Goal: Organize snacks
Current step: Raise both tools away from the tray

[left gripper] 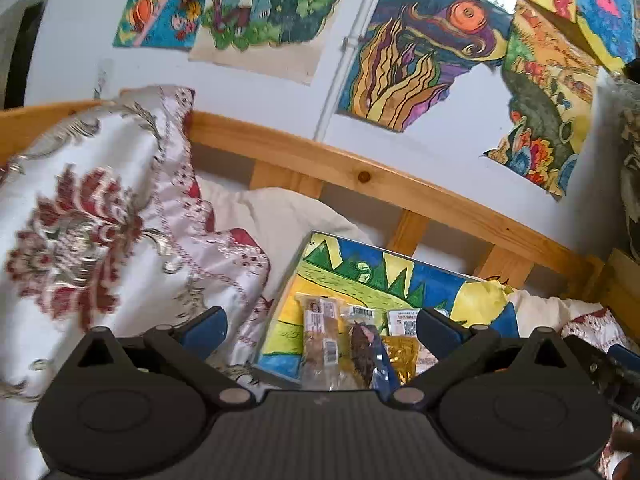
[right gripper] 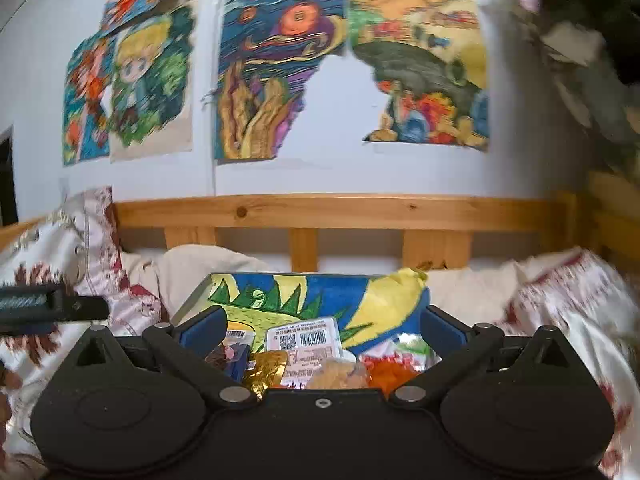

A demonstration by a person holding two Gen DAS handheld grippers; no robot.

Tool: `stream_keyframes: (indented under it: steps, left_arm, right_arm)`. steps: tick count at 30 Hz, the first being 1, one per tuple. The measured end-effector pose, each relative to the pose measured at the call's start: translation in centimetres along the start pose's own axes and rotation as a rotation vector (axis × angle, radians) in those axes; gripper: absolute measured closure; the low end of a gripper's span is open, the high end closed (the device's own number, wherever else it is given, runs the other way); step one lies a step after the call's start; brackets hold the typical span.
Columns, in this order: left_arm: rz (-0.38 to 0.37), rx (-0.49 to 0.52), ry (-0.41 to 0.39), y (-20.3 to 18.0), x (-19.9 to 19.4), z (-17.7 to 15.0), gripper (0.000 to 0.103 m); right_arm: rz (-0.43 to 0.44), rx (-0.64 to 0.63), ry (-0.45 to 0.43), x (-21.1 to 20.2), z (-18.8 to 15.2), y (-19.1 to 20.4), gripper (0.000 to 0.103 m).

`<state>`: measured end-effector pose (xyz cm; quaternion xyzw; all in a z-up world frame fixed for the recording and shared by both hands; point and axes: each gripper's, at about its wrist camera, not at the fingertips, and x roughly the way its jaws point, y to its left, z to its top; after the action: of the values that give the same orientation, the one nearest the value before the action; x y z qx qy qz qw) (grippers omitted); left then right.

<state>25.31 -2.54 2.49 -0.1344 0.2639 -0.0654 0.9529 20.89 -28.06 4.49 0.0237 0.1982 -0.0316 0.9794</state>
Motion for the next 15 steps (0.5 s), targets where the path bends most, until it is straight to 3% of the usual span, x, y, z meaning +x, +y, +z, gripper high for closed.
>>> stream_keyframes:
  steps: [15]
  left_arm:
    - [0.043, 0.084, -0.021, -0.1, -9.8, -3.8, 0.001]
  right_arm:
    - [-0.034, 0.166, 0.013, -8.9, -2.3, -1.0, 0.001]
